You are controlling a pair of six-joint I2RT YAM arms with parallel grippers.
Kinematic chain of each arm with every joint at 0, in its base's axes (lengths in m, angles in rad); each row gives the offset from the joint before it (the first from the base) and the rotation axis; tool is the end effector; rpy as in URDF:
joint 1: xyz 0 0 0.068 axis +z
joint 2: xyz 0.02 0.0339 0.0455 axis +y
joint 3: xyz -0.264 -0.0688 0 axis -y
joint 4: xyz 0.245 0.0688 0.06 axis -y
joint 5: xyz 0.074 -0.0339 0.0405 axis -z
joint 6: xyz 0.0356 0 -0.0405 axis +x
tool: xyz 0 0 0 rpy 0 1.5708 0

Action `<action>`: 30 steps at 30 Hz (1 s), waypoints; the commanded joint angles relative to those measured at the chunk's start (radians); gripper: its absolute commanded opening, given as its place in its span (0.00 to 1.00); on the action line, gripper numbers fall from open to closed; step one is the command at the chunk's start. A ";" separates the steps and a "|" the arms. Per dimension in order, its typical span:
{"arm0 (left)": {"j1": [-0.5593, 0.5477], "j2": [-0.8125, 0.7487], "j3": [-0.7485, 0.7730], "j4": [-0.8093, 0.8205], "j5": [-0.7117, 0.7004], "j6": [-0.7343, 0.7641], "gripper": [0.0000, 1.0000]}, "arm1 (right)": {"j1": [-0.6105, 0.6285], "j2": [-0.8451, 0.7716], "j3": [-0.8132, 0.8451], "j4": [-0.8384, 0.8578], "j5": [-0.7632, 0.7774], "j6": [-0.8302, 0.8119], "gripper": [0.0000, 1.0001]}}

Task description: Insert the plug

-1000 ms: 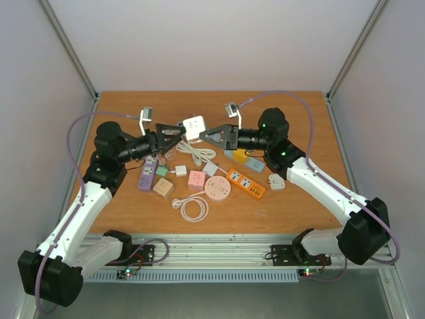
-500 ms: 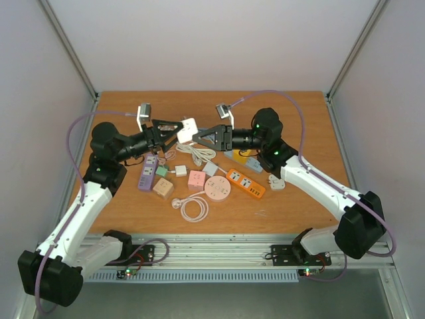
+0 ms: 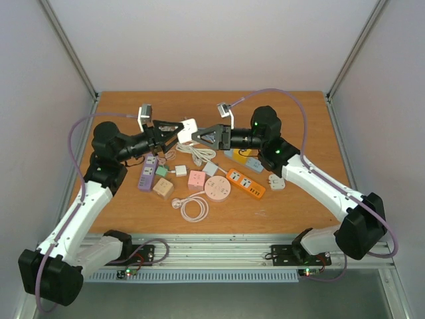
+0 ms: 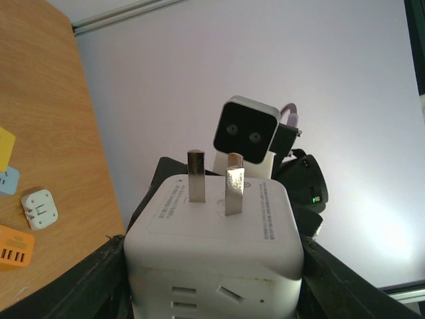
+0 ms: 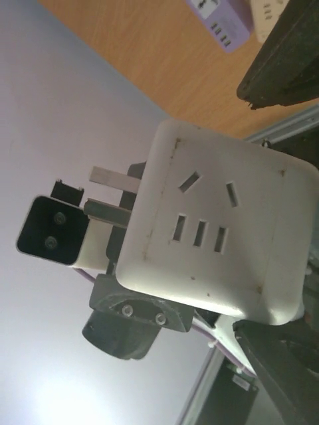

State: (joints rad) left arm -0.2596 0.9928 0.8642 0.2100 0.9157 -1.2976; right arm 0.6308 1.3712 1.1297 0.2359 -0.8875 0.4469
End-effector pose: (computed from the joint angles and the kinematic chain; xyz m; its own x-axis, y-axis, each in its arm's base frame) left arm 0.2071 -0.0842 0.3705 -0.8649 -0.3773 -0.3310 0.3240 0.0840 -0.9423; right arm 0.2392 0.2089 0.3714 -0.4357 0.0197 -0.8999 -0.8986 0.0488 0.4361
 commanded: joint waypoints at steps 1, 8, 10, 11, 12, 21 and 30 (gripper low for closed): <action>-0.006 0.001 0.039 -0.039 -0.043 0.003 0.48 | 0.010 -0.065 0.030 -0.149 0.130 -0.172 0.91; -0.006 0.023 0.047 -0.111 -0.141 -0.101 0.44 | 0.062 -0.159 0.011 -0.303 0.408 -0.467 0.99; -0.006 0.029 0.029 -0.105 -0.160 -0.176 0.45 | 0.121 -0.166 0.022 -0.342 0.544 -0.584 0.98; -0.006 0.030 0.017 -0.096 -0.169 -0.199 0.45 | 0.155 -0.166 0.026 -0.351 0.616 -0.636 0.98; -0.005 0.032 0.008 -0.086 -0.173 -0.229 0.45 | 0.188 -0.165 0.027 -0.349 0.688 -0.679 0.98; -0.006 0.003 -0.042 -0.112 -0.210 -0.356 0.45 | 0.337 -0.043 0.063 -0.264 1.001 -0.884 0.99; -0.005 -0.026 -0.069 -0.132 -0.220 -0.386 0.45 | 0.359 0.081 0.124 -0.158 1.107 -0.886 0.93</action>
State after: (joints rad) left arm -0.2600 1.0000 0.8021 0.0433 0.7021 -1.6554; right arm 0.9829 1.4242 1.1904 0.0017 0.1310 -0.4187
